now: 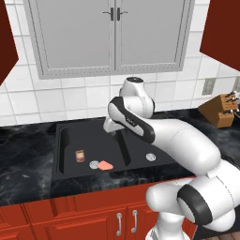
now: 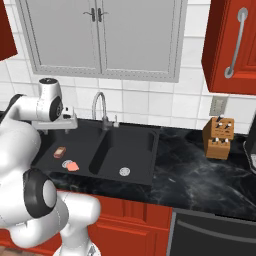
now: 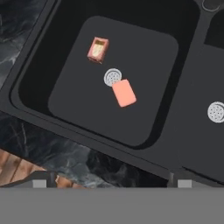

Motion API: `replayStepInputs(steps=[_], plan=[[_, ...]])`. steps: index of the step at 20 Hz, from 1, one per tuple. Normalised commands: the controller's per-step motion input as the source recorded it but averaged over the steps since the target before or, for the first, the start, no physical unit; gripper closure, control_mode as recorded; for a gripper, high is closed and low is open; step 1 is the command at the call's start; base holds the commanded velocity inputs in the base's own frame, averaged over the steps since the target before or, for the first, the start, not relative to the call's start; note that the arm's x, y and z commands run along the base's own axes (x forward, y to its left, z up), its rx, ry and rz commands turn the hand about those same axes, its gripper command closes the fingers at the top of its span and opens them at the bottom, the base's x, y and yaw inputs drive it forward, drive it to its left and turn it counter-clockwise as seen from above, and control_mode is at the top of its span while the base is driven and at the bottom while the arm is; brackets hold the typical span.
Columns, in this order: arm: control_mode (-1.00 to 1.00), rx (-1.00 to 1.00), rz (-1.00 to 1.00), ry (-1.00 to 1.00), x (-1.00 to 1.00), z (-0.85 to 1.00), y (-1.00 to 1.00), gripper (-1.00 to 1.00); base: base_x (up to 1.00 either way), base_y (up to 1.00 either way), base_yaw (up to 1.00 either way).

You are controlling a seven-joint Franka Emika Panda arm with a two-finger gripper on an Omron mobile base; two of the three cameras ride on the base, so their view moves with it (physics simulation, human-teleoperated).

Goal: Pick up the bar soap and bar soap from the sink, and place them back in the cabinet, and close the cabinet door.

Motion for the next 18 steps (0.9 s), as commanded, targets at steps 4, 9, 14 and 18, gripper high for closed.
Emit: replayStepInputs(steps=[4,9,14,18], plan=[[-1.0,0.0,0.09,0.0,0.01,-0.05,0.0,-1.0,0.0,0.0,0.0],[-1.0,0.0,0.11,0.0,0.0,-0.01,0.0,-1.0,0.0,0.0,0.0],[-1.0,-0.03,0.13,0.0,0.0,-0.08,0.0,-1.0,0.0,0.0,0.0],[-1.0,-0.07,0.13,0.0,0.0,-0.1,0.0,-1.0,0.0,0.0,0.0]])
